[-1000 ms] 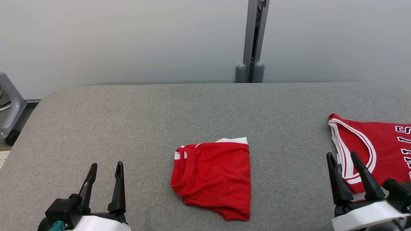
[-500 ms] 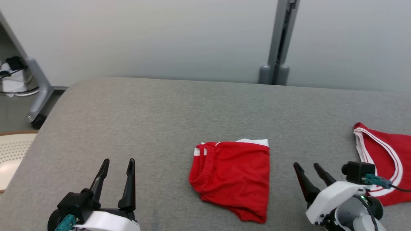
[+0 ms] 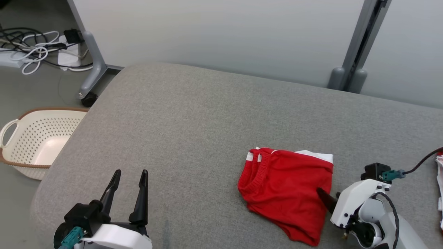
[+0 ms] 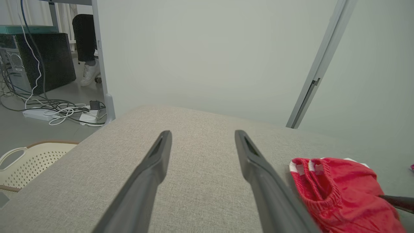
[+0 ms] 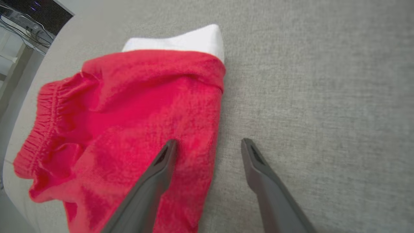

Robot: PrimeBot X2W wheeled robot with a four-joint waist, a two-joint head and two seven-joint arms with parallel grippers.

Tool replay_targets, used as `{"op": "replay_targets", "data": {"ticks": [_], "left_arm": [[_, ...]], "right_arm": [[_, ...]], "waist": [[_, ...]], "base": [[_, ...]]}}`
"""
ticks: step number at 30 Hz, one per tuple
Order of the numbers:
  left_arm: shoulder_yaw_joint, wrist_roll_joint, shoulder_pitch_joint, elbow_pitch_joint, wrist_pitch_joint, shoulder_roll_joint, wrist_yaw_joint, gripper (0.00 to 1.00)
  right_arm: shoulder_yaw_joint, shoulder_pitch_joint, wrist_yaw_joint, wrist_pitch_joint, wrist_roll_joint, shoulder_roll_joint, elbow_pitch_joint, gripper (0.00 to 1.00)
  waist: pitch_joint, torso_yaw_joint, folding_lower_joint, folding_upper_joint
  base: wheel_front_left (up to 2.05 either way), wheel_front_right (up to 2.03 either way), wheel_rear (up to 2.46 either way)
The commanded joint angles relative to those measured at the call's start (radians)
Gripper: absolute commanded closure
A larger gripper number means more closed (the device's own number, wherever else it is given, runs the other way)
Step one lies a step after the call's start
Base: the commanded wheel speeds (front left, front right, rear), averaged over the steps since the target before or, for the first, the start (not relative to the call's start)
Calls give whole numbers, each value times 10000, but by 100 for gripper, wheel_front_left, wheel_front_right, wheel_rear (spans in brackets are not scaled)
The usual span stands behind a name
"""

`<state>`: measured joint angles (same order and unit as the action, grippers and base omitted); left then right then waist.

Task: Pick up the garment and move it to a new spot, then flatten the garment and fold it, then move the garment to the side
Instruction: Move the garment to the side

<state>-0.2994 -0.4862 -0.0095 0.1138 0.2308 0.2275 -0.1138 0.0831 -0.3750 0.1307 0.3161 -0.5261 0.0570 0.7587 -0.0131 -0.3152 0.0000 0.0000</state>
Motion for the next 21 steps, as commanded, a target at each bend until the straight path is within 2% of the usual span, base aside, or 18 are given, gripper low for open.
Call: {"op": "replay_targets", "data": {"ticks": [1, 4, 8, 9, 11, 16, 21], "left_arm": [[21, -58, -199, 32, 68, -2, 53, 0], [25, -75, -264, 100, 75, -15, 67, 0], [53, -106, -306, 212, 125, 1, 121, 0], [57, -121, -338, 236, 131, 8, 143, 0], [39, -106, -370, 273, 144, 4, 136, 0], [-2, -41, -416, 288, 168, 73, 173, 0], [-99, 64, -401, 66, 171, 113, 146, 0]], "right_arm": [[-86, -144, 1, 173, 44, 48, 257, 0], [-302, -366, -4, 911, 97, -9, 1187, 0], [-147, -622, -2, 1167, -429, -85, 1366, 0], [-24, -641, 0, 1089, -604, -98, 1328, 30], [234, -664, 1, 827, -942, -89, 1171, 100], [724, -821, 1, -96, -1400, -5, 874, 100], [1097, -878, 1, -645, -1456, 48, 616, 100]], "waist": [[-130, -123, 0, 0], [-187, -175, 0, 0], [-197, -170, 0, 0], [-189, -160, 0, 0], [-158, -112, 0, 0], [-30, 201, 0, 0], [93, 894, 0, 0]], "base": [[0, 0, 0], [0, 0, 0], [0, 0, 0], [0, 0, 0], [0, 0, 0], [0, 0, 0], [0, 0, 0]]}}
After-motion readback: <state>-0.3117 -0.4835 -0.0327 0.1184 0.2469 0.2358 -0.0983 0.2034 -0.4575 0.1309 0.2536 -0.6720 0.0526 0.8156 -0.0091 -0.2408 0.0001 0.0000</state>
